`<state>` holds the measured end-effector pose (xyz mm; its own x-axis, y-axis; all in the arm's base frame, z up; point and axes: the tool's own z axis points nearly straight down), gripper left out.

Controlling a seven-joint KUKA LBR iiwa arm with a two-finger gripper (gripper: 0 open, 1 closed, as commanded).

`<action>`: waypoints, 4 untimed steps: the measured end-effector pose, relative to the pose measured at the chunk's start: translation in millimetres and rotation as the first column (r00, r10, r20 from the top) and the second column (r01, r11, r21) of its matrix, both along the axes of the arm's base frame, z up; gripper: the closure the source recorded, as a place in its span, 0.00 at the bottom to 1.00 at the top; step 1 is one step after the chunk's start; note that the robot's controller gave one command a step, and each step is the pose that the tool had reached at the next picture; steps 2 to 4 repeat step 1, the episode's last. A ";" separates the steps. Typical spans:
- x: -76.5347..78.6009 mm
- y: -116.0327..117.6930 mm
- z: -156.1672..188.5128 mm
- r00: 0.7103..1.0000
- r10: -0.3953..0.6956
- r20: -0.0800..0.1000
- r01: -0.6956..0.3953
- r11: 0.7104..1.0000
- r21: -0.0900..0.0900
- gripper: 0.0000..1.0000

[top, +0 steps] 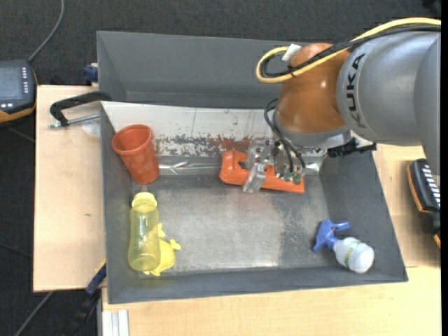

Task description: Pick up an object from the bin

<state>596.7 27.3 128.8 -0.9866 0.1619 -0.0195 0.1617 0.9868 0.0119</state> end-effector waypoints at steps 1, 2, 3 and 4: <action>1.0 0.0 10.8 1.000 0.000 0.004 0.000 1.000 0.000 1.00; 1.0 0.0 10.8 1.000 0.000 0.004 0.000 1.000 0.000 1.00; 1.0 0.0 10.8 1.000 0.000 0.004 0.000 1.000 0.000 1.00; 1.0 0.0 10.8 1.000 0.000 0.004 0.000 1.000 0.000 1.00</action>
Offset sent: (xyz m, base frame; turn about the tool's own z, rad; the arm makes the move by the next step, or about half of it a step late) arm -0.0001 0.0003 0.0171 0.0000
